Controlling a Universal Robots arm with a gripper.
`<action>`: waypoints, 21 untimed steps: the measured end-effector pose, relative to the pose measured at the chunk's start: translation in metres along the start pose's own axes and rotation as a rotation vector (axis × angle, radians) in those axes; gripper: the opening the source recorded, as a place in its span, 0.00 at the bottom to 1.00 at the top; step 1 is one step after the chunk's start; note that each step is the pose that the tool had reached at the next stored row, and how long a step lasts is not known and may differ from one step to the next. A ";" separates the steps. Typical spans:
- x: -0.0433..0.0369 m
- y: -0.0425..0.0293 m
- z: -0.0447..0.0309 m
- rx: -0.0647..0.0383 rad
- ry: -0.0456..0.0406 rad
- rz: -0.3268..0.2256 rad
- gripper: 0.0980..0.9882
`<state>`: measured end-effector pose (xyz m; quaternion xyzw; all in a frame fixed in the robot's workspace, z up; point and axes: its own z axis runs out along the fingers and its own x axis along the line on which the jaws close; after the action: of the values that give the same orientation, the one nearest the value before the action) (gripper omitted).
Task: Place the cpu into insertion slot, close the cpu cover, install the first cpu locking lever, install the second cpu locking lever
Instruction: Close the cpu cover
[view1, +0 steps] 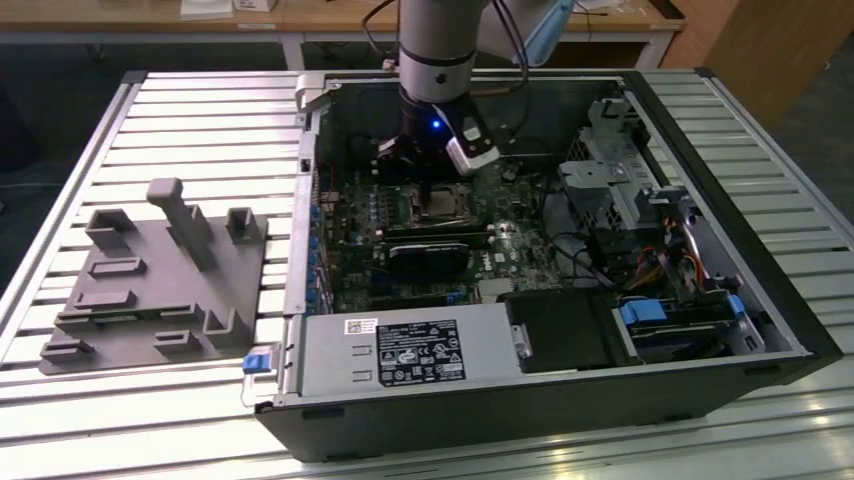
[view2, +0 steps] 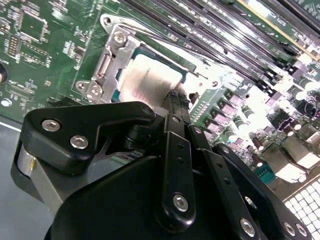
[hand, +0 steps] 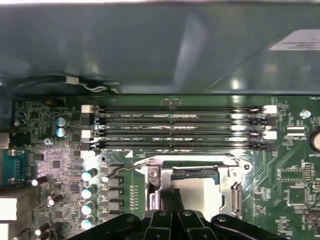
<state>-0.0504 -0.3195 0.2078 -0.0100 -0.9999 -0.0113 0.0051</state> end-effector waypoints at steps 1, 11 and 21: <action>0.0012 0.0000 0.0002 0.000 -0.0001 0.001 0.01; 0.0053 -0.0003 0.0047 0.001 -0.0001 0.004 0.01; 0.0061 -0.0004 0.0079 0.001 0.0001 0.004 0.01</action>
<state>-0.0566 -0.3196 0.2000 -0.0120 -0.9999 -0.0109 0.0051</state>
